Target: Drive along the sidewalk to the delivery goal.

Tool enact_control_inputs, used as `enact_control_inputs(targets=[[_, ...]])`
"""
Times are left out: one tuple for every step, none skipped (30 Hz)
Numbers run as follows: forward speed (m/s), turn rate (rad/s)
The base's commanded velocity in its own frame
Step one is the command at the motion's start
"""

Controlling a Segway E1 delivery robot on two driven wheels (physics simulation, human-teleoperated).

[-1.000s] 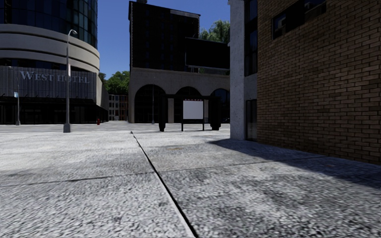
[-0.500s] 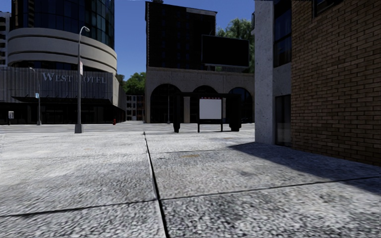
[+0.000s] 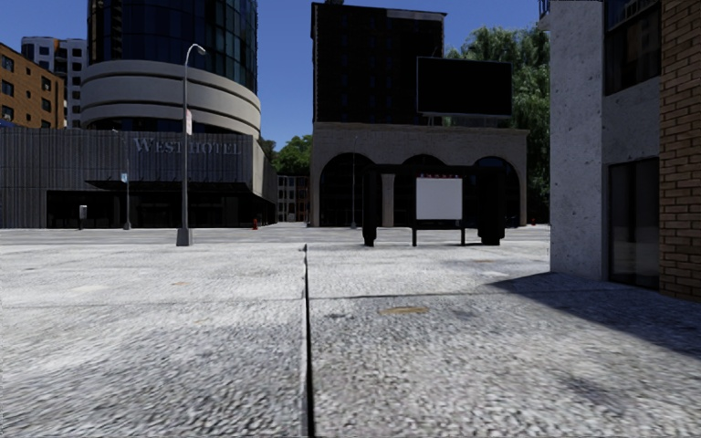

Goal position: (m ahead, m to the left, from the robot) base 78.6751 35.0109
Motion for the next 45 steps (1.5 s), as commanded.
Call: enact_control_inputs(targets=[[1.99, 0.0], [1.99, 0.0], [1.99, 0.0], [1.99, 0.0], [1.99, 0.0], [1.99, 0.0], [1.99, 0.0], [1.99, 0.0], [1.99, 0.0], [1.99, 0.0], [1.99, 0.0], [1.99, 0.0], [1.99, 0.0], [1.99, -0.05], [1.99, -0.14], [1.99, -0.2], [1.99, -0.22], [1.99, -0.22], [1.99, -0.22], [1.99, -0.23], [1.99, -0.24], [1.99, -0.24], [1.99, -0.26], [1.99, -0.26], [1.99, -0.27], [1.99, -0.27], [1.99, -0.28], [1.99, -0.31], [1.99, -0.32], [1.99, -0.32], [1.99, -0.33], [1.99, -0.34], [1.99, -0.34], [1.99, -0.37], [1.99, -0.44], [1.99, -0.47], [1.99, -0.47], [1.99, -0.48], [1.99, -0.48], [1.99, -0.48], [1.99, -0.48], [1.99, -0.48], [1.99, -0.48], [1.99, -0.48], [1.99, -0.48]])
